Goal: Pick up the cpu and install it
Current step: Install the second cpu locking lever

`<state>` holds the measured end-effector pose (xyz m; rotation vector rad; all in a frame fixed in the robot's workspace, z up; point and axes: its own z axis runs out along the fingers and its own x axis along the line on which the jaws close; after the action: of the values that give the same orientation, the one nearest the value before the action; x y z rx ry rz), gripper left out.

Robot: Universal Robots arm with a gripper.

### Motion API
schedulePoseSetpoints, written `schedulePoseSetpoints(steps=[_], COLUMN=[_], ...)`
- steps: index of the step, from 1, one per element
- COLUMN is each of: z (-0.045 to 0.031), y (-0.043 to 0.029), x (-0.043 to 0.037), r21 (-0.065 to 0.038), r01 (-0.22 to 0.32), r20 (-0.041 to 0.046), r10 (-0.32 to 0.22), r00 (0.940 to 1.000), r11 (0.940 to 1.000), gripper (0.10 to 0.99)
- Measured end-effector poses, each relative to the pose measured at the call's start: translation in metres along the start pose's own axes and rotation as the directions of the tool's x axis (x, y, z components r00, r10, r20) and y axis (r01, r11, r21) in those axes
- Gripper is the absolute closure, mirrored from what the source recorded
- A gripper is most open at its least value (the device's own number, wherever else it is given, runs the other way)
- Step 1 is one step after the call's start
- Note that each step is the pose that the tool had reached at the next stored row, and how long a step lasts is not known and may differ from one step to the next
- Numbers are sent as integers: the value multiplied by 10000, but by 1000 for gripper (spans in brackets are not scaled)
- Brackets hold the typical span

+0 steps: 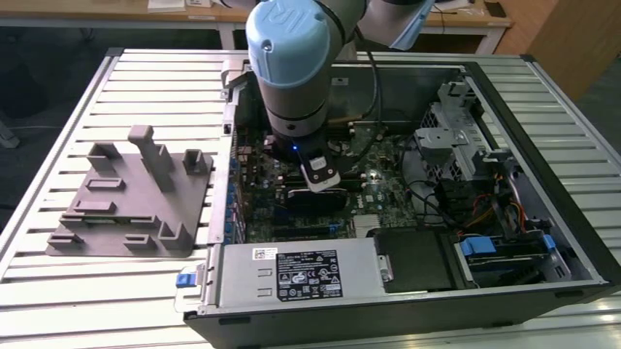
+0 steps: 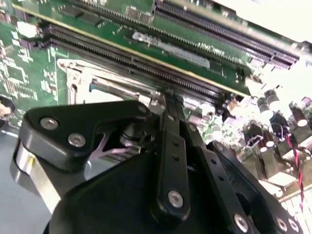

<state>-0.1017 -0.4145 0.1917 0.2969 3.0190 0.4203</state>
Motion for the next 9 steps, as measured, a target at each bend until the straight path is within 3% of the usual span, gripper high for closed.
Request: schedulePoseSetpoints(steps=[7, 9], z=[-236, -271], y=[68, 82], x=[-16, -34], r21=[6, 30], r01=[2, 0], r20=[9, 14], r10=[-2, 0], r00=[10000, 10000], r11=[10000, 10000], gripper=[980, 980])
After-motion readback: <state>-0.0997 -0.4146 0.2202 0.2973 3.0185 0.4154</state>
